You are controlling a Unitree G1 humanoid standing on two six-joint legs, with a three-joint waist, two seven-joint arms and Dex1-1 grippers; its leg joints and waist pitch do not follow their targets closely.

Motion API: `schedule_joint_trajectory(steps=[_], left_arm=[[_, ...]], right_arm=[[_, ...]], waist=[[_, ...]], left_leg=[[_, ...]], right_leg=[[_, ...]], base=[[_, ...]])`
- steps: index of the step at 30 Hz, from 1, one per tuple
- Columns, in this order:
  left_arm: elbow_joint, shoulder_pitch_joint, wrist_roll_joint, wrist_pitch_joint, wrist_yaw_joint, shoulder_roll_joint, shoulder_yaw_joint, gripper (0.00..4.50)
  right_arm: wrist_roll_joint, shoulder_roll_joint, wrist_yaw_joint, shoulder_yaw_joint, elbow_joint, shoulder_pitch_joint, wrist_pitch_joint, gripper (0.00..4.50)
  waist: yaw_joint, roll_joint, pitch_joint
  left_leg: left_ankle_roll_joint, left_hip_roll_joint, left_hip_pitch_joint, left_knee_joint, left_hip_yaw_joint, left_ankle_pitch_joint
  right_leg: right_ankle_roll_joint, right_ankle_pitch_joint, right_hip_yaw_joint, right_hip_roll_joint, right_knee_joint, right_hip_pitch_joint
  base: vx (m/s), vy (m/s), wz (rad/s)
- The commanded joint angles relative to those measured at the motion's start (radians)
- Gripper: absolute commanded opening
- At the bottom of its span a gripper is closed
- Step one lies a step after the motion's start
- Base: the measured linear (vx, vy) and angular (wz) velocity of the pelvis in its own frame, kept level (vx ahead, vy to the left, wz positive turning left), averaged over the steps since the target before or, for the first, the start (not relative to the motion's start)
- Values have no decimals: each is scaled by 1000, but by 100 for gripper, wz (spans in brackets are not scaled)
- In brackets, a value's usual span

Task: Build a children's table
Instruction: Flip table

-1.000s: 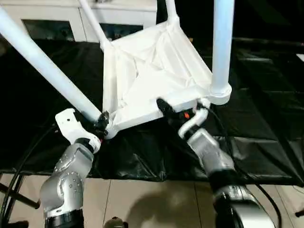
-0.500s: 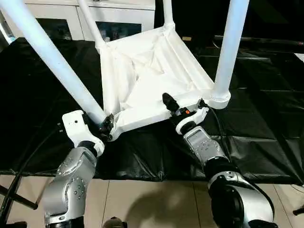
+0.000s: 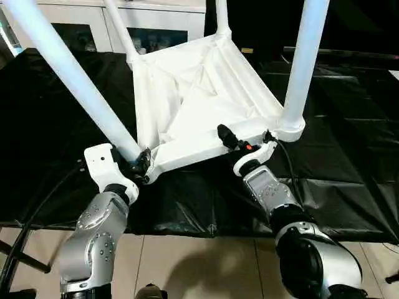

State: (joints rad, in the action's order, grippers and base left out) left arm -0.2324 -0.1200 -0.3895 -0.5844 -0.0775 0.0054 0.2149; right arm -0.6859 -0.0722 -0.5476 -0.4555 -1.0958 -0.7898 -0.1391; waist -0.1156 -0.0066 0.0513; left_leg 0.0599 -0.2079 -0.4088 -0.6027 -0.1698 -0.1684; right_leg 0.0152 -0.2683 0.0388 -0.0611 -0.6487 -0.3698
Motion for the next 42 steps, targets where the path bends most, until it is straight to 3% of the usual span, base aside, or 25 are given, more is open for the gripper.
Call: schedule_joint_trajectory(steps=[1,2,3,5,6,7,9,11,14,17,18,20,22,23,24,25,28,29,32,33,34,35,38,41,42], left_arm=[[-36,35,-30,4,-38,33,37,306],[-43,45,-36,4,-46,41,46,306],[-57,73,-45,6,-66,61,63,324],[-64,86,-47,9,-74,70,67,333],[-88,130,-25,35,-90,98,71,338],[-103,154,2,66,-100,119,67,343],[-120,173,37,113,-115,143,59,363],[-147,196,85,182,-150,187,40,377],[-179,209,126,204,-213,262,-12,380],[-199,201,128,205,-259,305,-39,381],[-221,183,129,214,-319,357,-69,381],[-248,153,132,223,-380,416,-100,381],[-259,131,128,221,-404,440,-108,381],[-275,91,116,205,-444,477,-117,381],[-286,67,111,194,-470,503,-123,381],[-298,42,110,190,-505,536,-133,381],[-298,-39,144,181,-549,618,-149,381],[-292,-66,156,180,-551,633,-151,381],[-266,-156,207,182,-541,671,-170,381],[-258,-192,230,192,-547,685,-183,381],[-254,-223,248,200,-556,698,-194,381],[-249,-260,261,205,-566,710,-205,381],[-238,-313,263,207,-584,720,-218,381],[-210,-412,261,227,-590,718,-231,381],[-203,-435,267,236,-583,714,-233,381]], right_arm=[[35,55,37,-7,58,-36,88,210],[36,61,43,-8,66,-34,92,210],[39,76,54,-12,87,-28,102,209],[42,83,59,-13,96,-25,107,209],[58,109,82,-14,129,-11,123,209],[67,124,96,-15,158,0,126,209],[77,135,114,-15,202,16,129,209],[93,147,146,-13,295,50,118,209],[138,162,197,17,425,105,76,209],[168,172,229,37,496,135,39,209],[213,190,280,63,574,167,-11,209],[250,214,333,98,664,201,-79,209],[258,227,359,113,708,214,-118,209],[276,247,393,136,765,228,-166,209],[294,260,410,151,794,235,-188,209],[317,275,426,169,818,240,-212,209],[359,293,485,197,879,242,-272,209],[369,297,497,204,896,241,-286,209],[402,316,540,238,938,235,-335,209],[419,326,547,261,949,230,-351,209],[432,333,552,280,953,224,-365,209],[441,340,564,299,959,215,-388,209],[462,354,576,331,961,196,-421,209],[508,373,567,393,945,152,-471,209],[523,378,563,408,939,142,-477,209]], waist=[[-3,7,-84],[-4,7,-84],[-2,15,-83],[-4,13,-83],[-5,24,-81],[-4,19,-80],[-13,24,-79],[-30,27,-75],[-31,19,-71],[-23,19,-68],[-19,12,-66],[-16,16,-68],[-5,12,-63],[-3,17,-61],[-5,16,-62],[2,16,-63],[15,18,-64],[16,24,-63],[22,22,-65],[22,17,-64],[24,19,-66],[25,10,-66],[28,15,-68],[33,10,-70],[33,3,-68]], left_leg=[[-70,-23,34,43,1,59],[-71,-22,33,43,2,62],[-70,-23,34,44,1,52],[-68,-23,35,44,1,43],[-60,-25,38,46,2,21],[-53,-25,38,48,1,3],[-46,-25,41,49,1,-19],[-23,-32,56,53,-2,-76],[11,-32,50,65,1,-105],[51,-26,47,74,1,-158],[55,-24,47,76,-1,-170],[57,-20,48,76,1,-148],[75,-17,42,81,-2,-178],[81,-15,42,82,-2,-189],[88,-13,50,80,-4,-205],[92,-12,44,82,-3,-195],[99,-10,45,80,-4,-206],[103,-9,46,81,-3,-207],[118,-10,49,79,-4,-221],[116,-10,49,80,-4,-220],[119,-9,49,79,-3,-217],[117,-9,45,79,-4,-213],[122,-10,46,77,-4,-199],[137,-8,48,77,-3,-212],[138,-10,48,77,-4,-217]], right_leg=[[-252,344,-24,-60,40,39],[-251,347,-24,-60,40,39],[-249,343,-23,-59,42,36],[-246,338,-24,-58,42,37],[-237,310,-23,-57,47,33],[-229,297,-24,-55,48,36],[-205,266,-26,-54,53,34],[-178,199,-29,-55,62,18],[-146,128,-28,-54,66,21],[-122,49,-29,-55,69,19],[-111,25,-31,-55,75,16],[-87,16,-31,-54,72,15],[-77,-23,-32,-55,77,16],[-74,-51,-33,-56,79,15],[-59,-100,-37,-55,85,9],[-57,-98,-36,-55,83,14],[-56,-108,-37,-53,83,9],[-54,-114,-37,-52,84,7],[-59,-112,-37,-51,82,5],[-57,-119,-37,-49,85,6],[-56,-113,-38,-49,82,6],[-57,-109,-37,-50,82,10],[-69,-84,-38,-52,78,9],[-77,-82,-37,-49,76,9],[-79,-91,-38,-51,77,8]], base=[[0,0,0],[0,0,0],[0,0,0],[0,0,0],[0,0,0],[0,0,0],[0,0,0],[0,0,0],[0,0,0],[0,0,0],[0,0,0],[0,0,0],[0,0,0],[0,0,0],[0,0,0],[0,0,0],[0,0,0],[0,0,0],[0,0,0],[0,0,0],[0,0,0],[0,0,0],[0,0,0],[0,0,0],[0,0,0]])
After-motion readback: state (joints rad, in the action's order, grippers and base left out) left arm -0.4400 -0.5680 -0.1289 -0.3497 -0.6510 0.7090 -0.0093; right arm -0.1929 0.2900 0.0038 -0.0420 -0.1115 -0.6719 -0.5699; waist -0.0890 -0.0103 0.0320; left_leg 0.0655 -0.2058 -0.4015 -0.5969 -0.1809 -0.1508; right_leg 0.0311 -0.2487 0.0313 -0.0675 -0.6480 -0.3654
